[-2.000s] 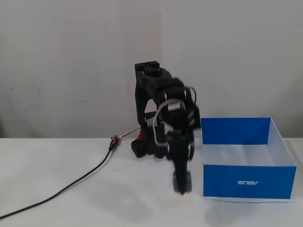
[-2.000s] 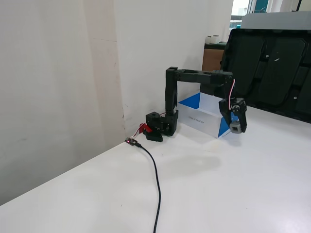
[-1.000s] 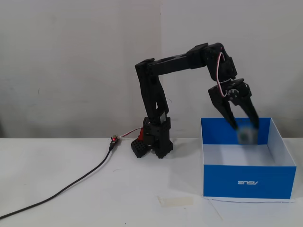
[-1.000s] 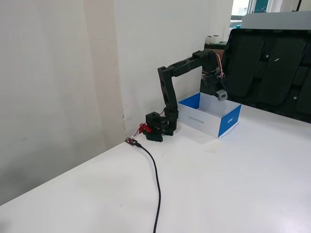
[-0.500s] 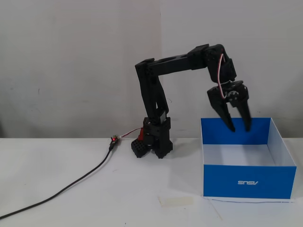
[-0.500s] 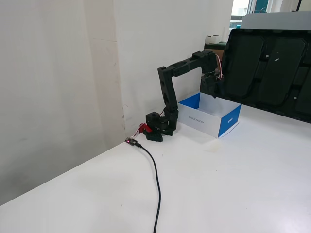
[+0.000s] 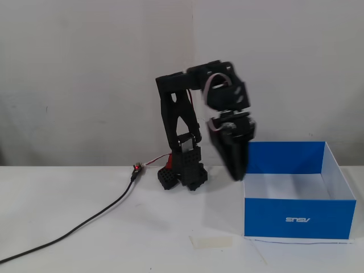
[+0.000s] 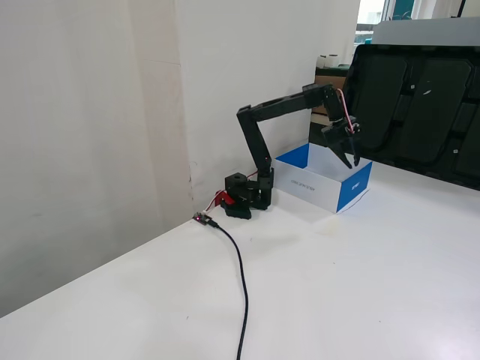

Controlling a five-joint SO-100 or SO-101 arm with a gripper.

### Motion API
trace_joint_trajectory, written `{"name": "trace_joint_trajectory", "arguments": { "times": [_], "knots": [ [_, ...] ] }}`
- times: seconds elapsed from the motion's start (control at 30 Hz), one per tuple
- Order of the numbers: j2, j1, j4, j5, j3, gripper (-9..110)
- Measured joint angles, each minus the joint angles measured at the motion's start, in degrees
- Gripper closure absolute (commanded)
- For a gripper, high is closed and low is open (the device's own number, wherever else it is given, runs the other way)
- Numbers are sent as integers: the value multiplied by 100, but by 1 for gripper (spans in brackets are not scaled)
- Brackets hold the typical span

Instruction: Pick the gray block and keep it in the box.

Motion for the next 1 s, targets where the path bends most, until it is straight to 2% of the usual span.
{"name": "trace_joint_trajectory", "arguments": {
  "times": [0.3, 0.53, 0.73, 1.0],
  "knots": [
    [712, 2039, -1301, -255, 1573, 101],
    [1433, 3050, -2531, -255, 3261, 101],
    [2426, 3322, -3428, -141, 4755, 101],
    [4061, 3313, -4025, 26, 6372, 101]
  ]
}}
